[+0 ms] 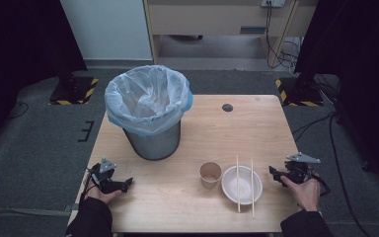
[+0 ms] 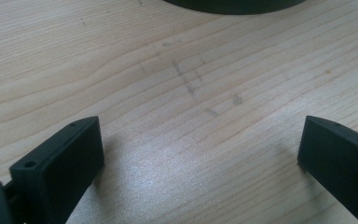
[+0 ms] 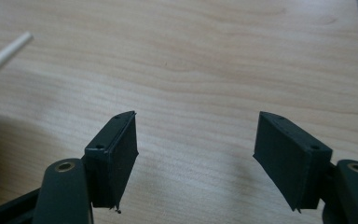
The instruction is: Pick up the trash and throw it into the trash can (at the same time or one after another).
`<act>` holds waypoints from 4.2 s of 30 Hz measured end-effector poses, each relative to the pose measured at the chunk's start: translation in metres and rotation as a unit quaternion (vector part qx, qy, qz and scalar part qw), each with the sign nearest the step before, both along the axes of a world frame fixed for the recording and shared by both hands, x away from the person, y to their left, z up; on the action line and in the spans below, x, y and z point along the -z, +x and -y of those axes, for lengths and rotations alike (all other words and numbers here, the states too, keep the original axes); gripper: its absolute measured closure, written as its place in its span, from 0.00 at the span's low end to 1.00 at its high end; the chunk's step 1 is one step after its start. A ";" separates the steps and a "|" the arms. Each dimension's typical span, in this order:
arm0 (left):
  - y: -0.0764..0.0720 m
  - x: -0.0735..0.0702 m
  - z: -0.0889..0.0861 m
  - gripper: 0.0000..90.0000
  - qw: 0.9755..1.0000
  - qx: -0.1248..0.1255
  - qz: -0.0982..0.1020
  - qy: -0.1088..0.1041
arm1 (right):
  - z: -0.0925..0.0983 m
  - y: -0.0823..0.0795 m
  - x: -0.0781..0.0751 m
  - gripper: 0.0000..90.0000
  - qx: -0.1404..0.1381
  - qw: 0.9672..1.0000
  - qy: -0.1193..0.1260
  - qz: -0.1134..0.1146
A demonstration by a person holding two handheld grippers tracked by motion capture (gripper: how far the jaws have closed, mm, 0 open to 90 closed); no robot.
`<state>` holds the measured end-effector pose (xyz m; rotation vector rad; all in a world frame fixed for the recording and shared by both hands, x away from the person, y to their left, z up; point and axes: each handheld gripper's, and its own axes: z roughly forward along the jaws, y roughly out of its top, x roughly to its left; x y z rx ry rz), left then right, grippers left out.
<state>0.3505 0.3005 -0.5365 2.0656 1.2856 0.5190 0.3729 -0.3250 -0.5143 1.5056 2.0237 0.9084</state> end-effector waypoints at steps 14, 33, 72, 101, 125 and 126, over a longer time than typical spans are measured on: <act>-0.001 0.000 0.002 0.00 1.000 0.000 0.000 0.001 | -0.008 -0.009 -0.032 0.33 0.000 0.999 0.029 0.022; -0.001 0.000 0.005 0.00 1.000 0.004 -0.001 0.000 | -0.057 -0.026 -0.063 0.41 -0.082 0.996 0.023 0.020; -0.001 0.000 0.005 0.00 1.000 0.006 -0.001 0.000 | -0.087 -0.028 -0.032 0.80 -0.174 0.983 -0.011 -0.064; -0.002 0.000 0.006 0.00 1.000 0.006 -0.001 0.000 | -0.073 -0.025 -0.050 0.95 -0.141 0.988 0.044 -0.040; -0.001 0.000 0.006 0.00 1.000 0.007 0.000 0.000 | -0.068 -0.020 -0.102 0.95 -0.132 0.970 0.176 0.101; -0.001 0.000 0.006 0.00 1.000 0.007 -0.001 0.000 | -0.068 -0.020 -0.104 0.95 -0.132 0.969 0.180 0.105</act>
